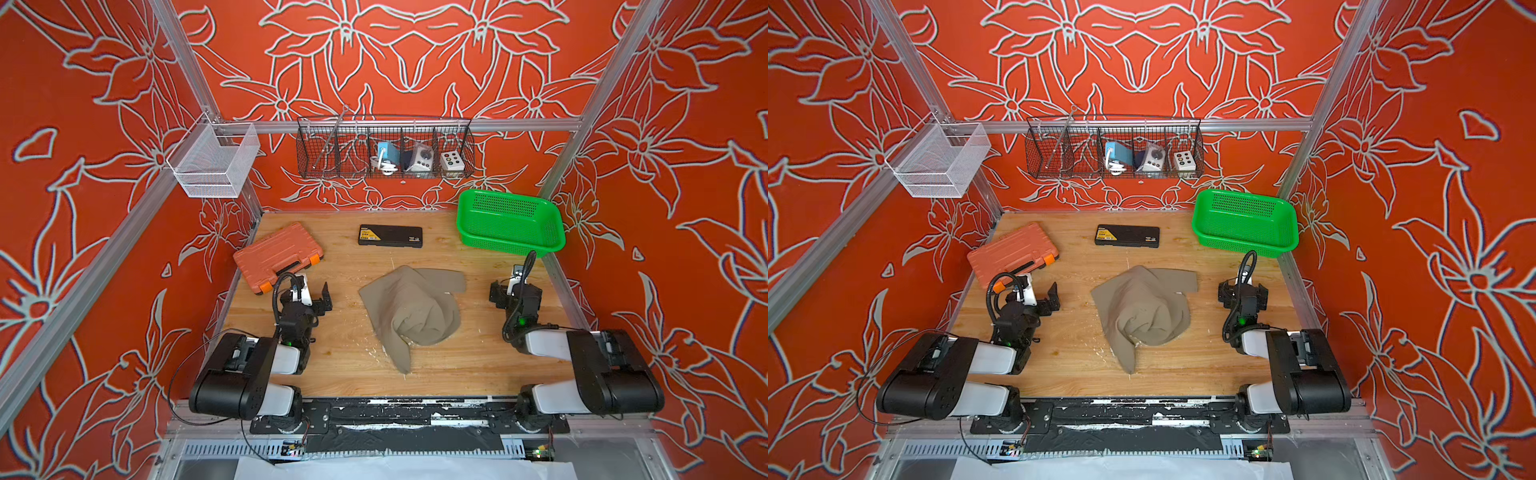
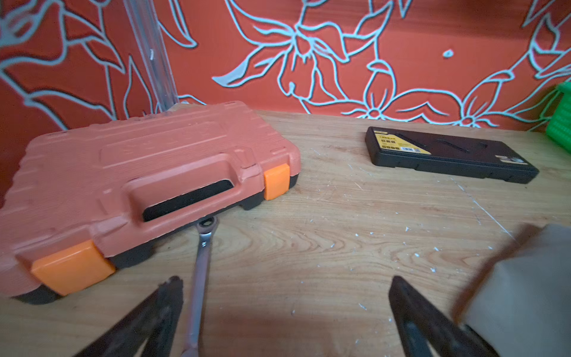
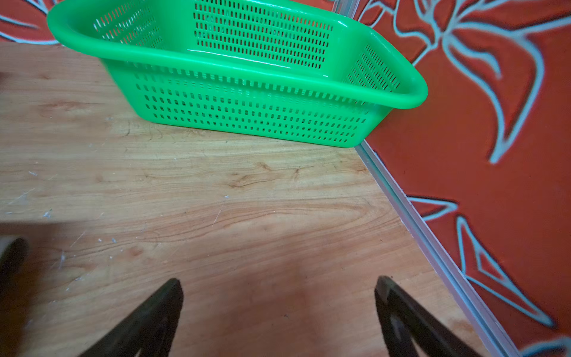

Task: Roll up the skirts
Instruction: Pick up the skirt from the center of the board.

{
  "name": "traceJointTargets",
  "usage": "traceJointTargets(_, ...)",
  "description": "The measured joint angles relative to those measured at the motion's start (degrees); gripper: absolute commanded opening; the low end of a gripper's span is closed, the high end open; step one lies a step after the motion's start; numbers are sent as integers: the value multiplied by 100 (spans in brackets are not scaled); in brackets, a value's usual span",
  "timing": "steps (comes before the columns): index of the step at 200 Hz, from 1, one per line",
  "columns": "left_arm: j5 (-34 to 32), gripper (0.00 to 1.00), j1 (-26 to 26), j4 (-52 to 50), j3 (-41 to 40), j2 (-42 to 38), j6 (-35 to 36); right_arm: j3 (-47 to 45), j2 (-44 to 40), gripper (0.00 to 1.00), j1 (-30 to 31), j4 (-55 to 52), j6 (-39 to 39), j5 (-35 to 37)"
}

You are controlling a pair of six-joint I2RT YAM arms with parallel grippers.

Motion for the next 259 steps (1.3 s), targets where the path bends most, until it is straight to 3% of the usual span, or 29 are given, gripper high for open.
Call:
traceJointTargets(154, 343, 99, 11, -26, 20, 2, 83, 66, 13, 98, -2, -2, 0, -57)
traceJointTargets(196, 343, 96, 11, -26, 20, 2, 85, 66, 13, 98, -2, -4, -2, -61)
traceJointTargets(209, 345, 88, 11, -26, 20, 2, 85, 66, 13, 98, -2, -4, -2, -63)
traceJointTargets(219, 345, 81, 11, -33, 20, 2, 109, 66, 13, 91, -2, -4, -2, -61)
traceJointTargets(230, 343, 71, 11, -39, 20, 2, 96, 66, 13, 76, -2, 7, -28, -66)
traceJointTargets(242, 269, 53, 11, -306, 125, -66, 15, 68, -66, 48, -2, -55, -87, -81)
traceJointTargets(251, 181, 39, 11, -863, 389, -203, 37, 94, -295, 17, -2, -376, -33, -74)
traceJointTargets(259, 131, 38, 11, -1333, 732, -343, 20, 146, -614, 12, -2, -756, -22, -57)
